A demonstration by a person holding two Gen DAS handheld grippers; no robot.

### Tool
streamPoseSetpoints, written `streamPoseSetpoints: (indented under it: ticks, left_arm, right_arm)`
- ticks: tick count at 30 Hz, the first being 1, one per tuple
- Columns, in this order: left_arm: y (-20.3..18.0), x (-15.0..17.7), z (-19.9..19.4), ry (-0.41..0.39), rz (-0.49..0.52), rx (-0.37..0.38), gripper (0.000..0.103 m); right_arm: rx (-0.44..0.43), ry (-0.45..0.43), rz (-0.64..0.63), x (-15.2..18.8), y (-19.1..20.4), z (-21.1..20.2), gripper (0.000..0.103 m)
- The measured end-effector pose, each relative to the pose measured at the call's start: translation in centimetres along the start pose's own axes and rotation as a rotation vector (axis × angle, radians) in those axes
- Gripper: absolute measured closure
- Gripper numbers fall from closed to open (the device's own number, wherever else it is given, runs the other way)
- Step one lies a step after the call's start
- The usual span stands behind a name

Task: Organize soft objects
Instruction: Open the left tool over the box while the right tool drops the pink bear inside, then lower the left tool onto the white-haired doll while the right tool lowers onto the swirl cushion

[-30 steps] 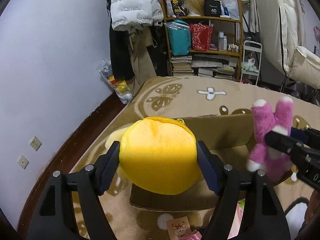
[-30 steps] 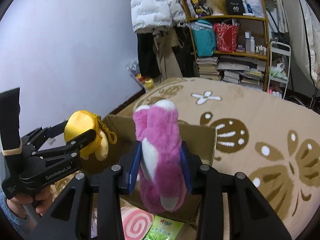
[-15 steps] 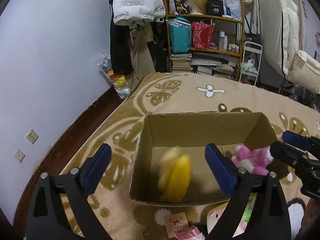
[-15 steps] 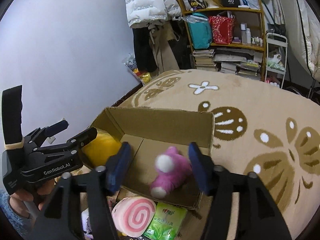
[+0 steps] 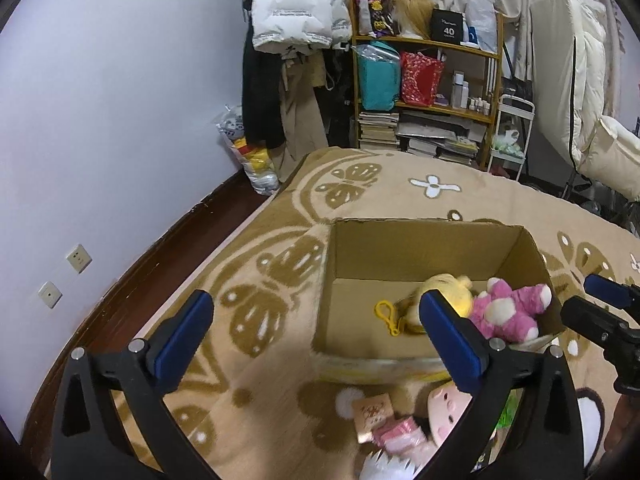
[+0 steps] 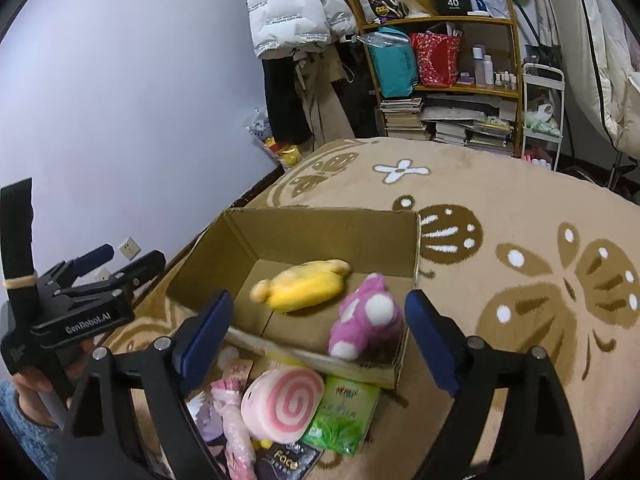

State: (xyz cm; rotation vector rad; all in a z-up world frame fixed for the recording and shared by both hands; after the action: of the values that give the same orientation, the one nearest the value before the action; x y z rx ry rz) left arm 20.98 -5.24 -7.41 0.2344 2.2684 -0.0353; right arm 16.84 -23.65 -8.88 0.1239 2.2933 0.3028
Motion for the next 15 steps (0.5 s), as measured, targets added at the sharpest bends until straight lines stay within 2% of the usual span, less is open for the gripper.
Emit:
streamPoseSetpoints:
  ticks: [7,9,15]
  left_arm:
    - [1.6,2.1,-2.2,0.048,-0.049,0.012,0.000]
    - [2.2,2.6,-3.0,0.044,-0.067,-0.006,0.000]
    - [2.4,4.4,-4.5,0.070,-0.052,-0.014,0.000]
  right_arm:
    - [0.006,0.000,-0.012,1.3,1.0,-1.8,0.011]
    - [0.008,0.000,-0.013,1.6,1.2,-2.3,0.011]
    - [0.013,-0.008,-0.001,3.0,1.7,-3.6,0.011]
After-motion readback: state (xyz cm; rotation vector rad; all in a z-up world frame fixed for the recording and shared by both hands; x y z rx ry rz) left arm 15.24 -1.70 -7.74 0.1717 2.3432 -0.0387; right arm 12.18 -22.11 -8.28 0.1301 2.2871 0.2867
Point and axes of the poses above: each gripper's, at about its wrist camera, not at the fingertips, and z roughly the way its jaws point, y to its left, x to its underside, the point moved 10 cm from there along z, roughly the way its jaws point, and after that the axes turned 2 degrees about x, right-handed, at the moved point
